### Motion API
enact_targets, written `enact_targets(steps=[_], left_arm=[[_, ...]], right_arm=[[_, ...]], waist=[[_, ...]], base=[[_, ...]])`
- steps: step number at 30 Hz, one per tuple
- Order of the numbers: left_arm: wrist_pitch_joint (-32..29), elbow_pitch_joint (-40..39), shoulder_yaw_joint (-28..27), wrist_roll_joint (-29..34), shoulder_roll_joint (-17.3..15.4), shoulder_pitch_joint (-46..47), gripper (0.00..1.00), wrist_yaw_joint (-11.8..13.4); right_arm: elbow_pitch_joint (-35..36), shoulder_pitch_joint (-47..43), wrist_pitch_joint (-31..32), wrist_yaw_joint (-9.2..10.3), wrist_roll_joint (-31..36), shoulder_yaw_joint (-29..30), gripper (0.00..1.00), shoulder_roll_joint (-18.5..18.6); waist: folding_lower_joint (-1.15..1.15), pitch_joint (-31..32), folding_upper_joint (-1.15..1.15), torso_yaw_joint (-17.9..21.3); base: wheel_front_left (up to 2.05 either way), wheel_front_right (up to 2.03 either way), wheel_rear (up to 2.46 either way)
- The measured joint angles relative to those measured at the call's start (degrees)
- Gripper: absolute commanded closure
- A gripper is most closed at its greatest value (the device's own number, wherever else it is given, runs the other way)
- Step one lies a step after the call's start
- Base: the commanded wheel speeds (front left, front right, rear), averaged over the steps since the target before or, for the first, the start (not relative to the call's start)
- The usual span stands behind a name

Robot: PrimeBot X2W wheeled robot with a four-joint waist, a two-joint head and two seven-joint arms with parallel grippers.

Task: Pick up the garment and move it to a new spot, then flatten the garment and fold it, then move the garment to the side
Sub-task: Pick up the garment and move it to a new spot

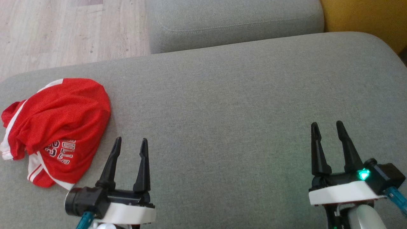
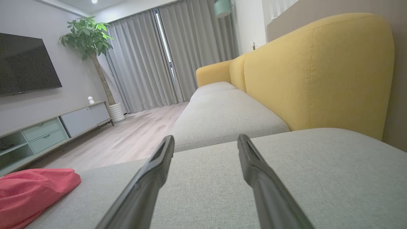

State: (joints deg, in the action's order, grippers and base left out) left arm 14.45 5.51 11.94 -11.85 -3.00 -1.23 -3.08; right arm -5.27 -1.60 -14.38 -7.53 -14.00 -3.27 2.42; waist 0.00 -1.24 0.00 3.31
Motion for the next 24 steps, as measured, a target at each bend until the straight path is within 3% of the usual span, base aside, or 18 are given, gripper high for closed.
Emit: enact_targets(steps=[14, 24], left_arm=[[0.00, 0.31, 0.64, -0.34, 0.01, -0.01, 0.00, 1.00], [0.00, 1.15, 0.63, 0.18, 0.02, -0.14, 0.00, 1.64]], right_arm=[[-0.56, -0.32, 0.00, 0.00, -0.10, -0.16, 0.00, 0.01], [-0.91, -0.34, -0.01, 0.00, 0.47, -3.69, 0.00, 0.03]], waist=[[0.00, 0.29, 0.00, -0.80], [0.00, 0.70, 0.00, -6.31]], base=[[0.00, 0.00, 0.00], [0.00, 0.00, 0.00]])
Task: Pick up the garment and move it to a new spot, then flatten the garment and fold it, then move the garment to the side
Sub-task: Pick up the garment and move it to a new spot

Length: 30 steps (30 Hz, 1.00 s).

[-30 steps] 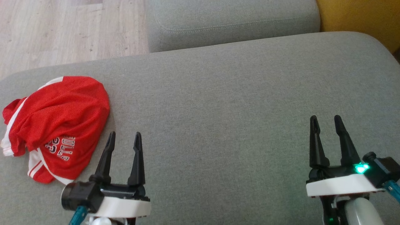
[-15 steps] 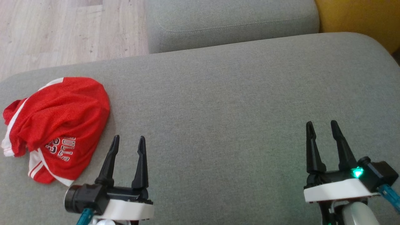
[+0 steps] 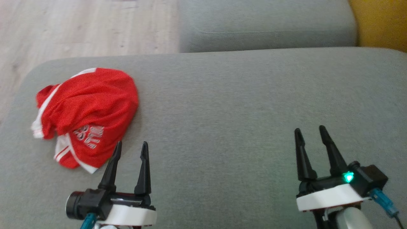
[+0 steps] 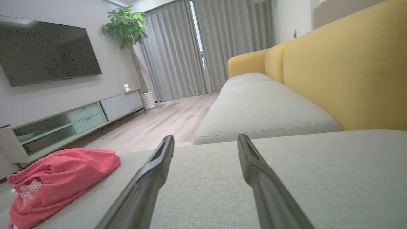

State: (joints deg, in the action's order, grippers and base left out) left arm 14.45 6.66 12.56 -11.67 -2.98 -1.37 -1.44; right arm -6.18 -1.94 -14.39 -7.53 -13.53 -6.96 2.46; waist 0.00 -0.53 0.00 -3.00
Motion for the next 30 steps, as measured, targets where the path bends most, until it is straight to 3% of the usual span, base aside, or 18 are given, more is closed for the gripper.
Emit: enact_targets(steps=[18, 30], left_arm=[[0.00, -0.04, -3.39, 0.15, -0.01, -3.72, 0.00, 0.44], [0.00, -0.04, -3.72, 0.24, -0.01, -4.10, 0.00, 0.18]], right_arm=[[-0.41, -1.73, 0.01, 0.00, -0.79, -6.38, 0.00, 0.04], [-0.40, -2.30, 0.01, 0.00, -1.62, -7.33, 0.00, 0.04]], waist=[[0.00, 3.51, 0.00, -13.16], [0.00, 4.45, 0.00, -15.68]], base=[[0.00, 0.00, 0.00], [0.00, 0.00, 0.00]])
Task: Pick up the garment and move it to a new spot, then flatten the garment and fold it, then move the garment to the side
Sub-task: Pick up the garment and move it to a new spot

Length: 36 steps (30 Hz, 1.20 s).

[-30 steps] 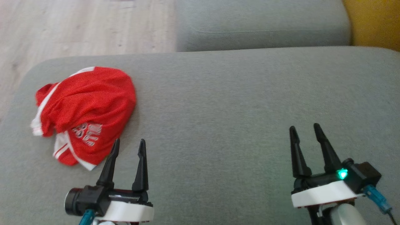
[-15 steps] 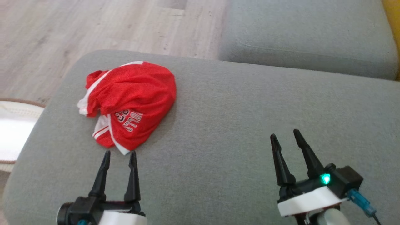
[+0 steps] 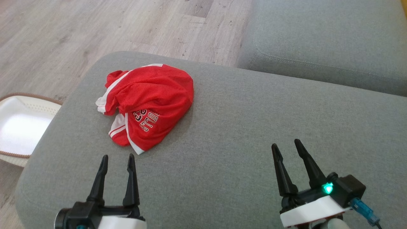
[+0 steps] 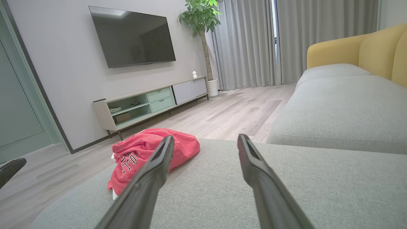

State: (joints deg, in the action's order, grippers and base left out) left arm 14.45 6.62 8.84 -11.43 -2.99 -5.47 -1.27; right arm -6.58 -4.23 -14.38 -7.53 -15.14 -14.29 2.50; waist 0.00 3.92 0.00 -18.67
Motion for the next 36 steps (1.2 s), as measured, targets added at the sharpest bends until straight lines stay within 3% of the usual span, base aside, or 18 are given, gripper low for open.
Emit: enact_targets(steps=[8, 13, 18, 22, 26, 36], left_arm=[[0.00, -0.32, -1.12, 1.26, -0.01, -0.81, 0.00, -0.27], [0.00, -0.74, -1.98, 6.10, -0.41, -0.15, 0.00, -0.33], [0.00, 1.56, -2.86, 7.77, -2.41, 7.10, 0.00, -2.48], [-0.01, 10.65, -3.43, 8.93, -6.79, 17.62, 0.00, -3.86], [-3.86, 20.25, -3.55, 9.28, -10.90, 27.64, 0.00, -4.86], [-8.94, 39.30, 1.09, 8.37, -16.78, 43.25, 0.00, -6.32]], right_arm=[[-0.37, -0.01, 0.00, 0.00, 0.15, -0.02, 0.00, 0.00], [-0.27, 0.02, 0.00, 0.00, -0.20, 1.20, 0.00, -0.02], [1.41, 1.10, 0.00, 0.00, 0.63, 2.63, 0.00, 0.03], [2.82, 3.86, -0.01, 0.00, 3.24, 3.61, 0.00, 0.04], [4.35, 5.92, -0.01, 0.00, 4.66, 4.48, 0.00, 0.05], [5.90, 9.01, -0.01, 0.00, 6.24, 5.73, 0.00, 0.10]], waist=[[0.00, -0.50, 0.00, 1.01], [0.00, -2.19, 0.00, 1.84], [0.00, -6.37, 0.00, 2.85], [-0.02, -10.50, 0.00, 3.82], [-0.02, -14.65, 0.00, 5.09], [-0.02, -22.33, 0.00, 8.63]], base=[[0.00, 0.00, 0.00], [0.00, 0.00, 0.00], [0.00, 0.00, 0.00], [0.00, 0.00, 0.00], [0.00, 0.00, 0.00], [0.00, 0.00, 0.00]])
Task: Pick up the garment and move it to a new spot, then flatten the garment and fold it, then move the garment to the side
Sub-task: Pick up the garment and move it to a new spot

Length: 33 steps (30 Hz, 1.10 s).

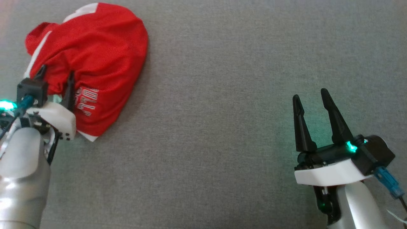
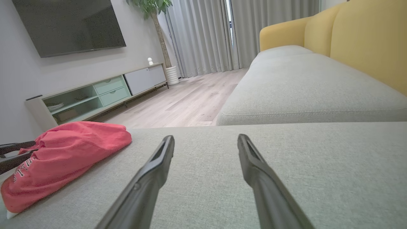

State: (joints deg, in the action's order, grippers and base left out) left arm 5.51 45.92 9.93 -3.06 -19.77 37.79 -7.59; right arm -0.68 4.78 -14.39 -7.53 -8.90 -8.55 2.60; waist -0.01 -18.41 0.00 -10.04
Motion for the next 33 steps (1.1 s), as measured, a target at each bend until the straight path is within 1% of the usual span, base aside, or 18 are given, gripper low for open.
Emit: enact_targets(steps=[1, 2, 3, 6, 11, 16, 19, 22, 25, 29, 33], left_arm=[[-0.22, 1.53, 0.51, 0.02, -0.32, 1.04, 0.00, 0.00], [-0.60, 3.00, 1.35, 0.00, -0.59, 1.98, 0.15, 0.00], [-0.73, 4.30, 1.98, -0.38, -0.65, 2.71, 1.00, 0.00], [0.19, 6.97, 3.59, -1.88, -0.66, 3.97, 1.00, -0.01], [5.10, 9.40, 3.74, -2.74, -1.23, 5.38, 1.00, -0.01], [7.93, 7.55, 4.07, -3.53, -1.27, 5.66, 1.00, -0.01], [8.68, 3.37, 4.03, -4.16, -1.25, 5.65, 1.00, 0.00], [8.78, -2.69, 3.05, -5.47, -1.23, 5.60, 1.00, 0.12], [8.94, -10.70, 2.47, -6.15, -1.21, 5.23, 1.00, 0.63], [9.21, -20.97, 1.08, -6.73, -1.03, 4.45, 1.00, 2.37], [9.16, -26.69, 1.54, -7.02, -0.74, 2.82, 1.00, 2.61]], right_arm=[[0.01, 0.12, 0.00, 0.00, 0.00, 0.09, 0.00, 0.01], [0.00, 0.26, 0.00, 0.00, 0.01, 0.12, 0.00, 0.02], [0.01, 0.39, 0.00, 0.00, 0.04, 0.12, 0.00, 0.01], [0.01, 0.41, 0.00, 0.00, 0.09, 0.30, 0.00, 0.02], [-0.13, 0.41, 0.00, 0.00, 0.08, 0.37, 0.00, 0.02], [-1.02, 0.32, 0.00, 0.00, -0.57, 0.32, 0.00, 0.02], [-1.74, 0.10, 0.00, 0.00, -1.35, 0.16, 0.00, 0.02], [-1.93, -0.74, 0.00, 0.00, -2.31, 0.14, 0.00, 0.02], [-2.25, -1.93, 0.00, 0.00, -3.00, 0.03, 0.00, 0.01], [-2.47, -2.11, 0.00, 0.00, -3.69, -0.18, 0.00, 0.01], [-2.52, -2.09, 0.00, 0.00, -4.23, -0.45, 0.00, 0.01]], waist=[[0.00, -0.47, 0.00, 0.33], [0.00, -0.83, 0.00, 0.68], [0.00, -1.10, 0.00, 0.98], [0.00, -1.46, 0.00, 1.58], [0.01, -0.25, 0.00, 1.68], [0.02, 2.48, 0.00, 1.63], [0.02, 4.49, 0.00, 1.57], [0.02, 6.60, 0.00, 1.49], [0.02, 8.44, 0.00, 1.47], [0.02, 10.11, 0.00, 1.73], [0.02, 10.65, 0.00, 2.76]], base=[[0.00, 0.00, 0.00], [0.00, 0.00, 0.00], [0.00, 0.00, 0.00], [0.00, 0.00, 0.00], [0.00, 0.00, 0.00], [0.00, 0.00, 0.00], [0.00, 0.00, 0.00], [0.00, 0.00, 0.00], [0.00, 0.00, 0.00], [0.00, 0.00, 0.00], [0.00, 0.00, 0.00]])
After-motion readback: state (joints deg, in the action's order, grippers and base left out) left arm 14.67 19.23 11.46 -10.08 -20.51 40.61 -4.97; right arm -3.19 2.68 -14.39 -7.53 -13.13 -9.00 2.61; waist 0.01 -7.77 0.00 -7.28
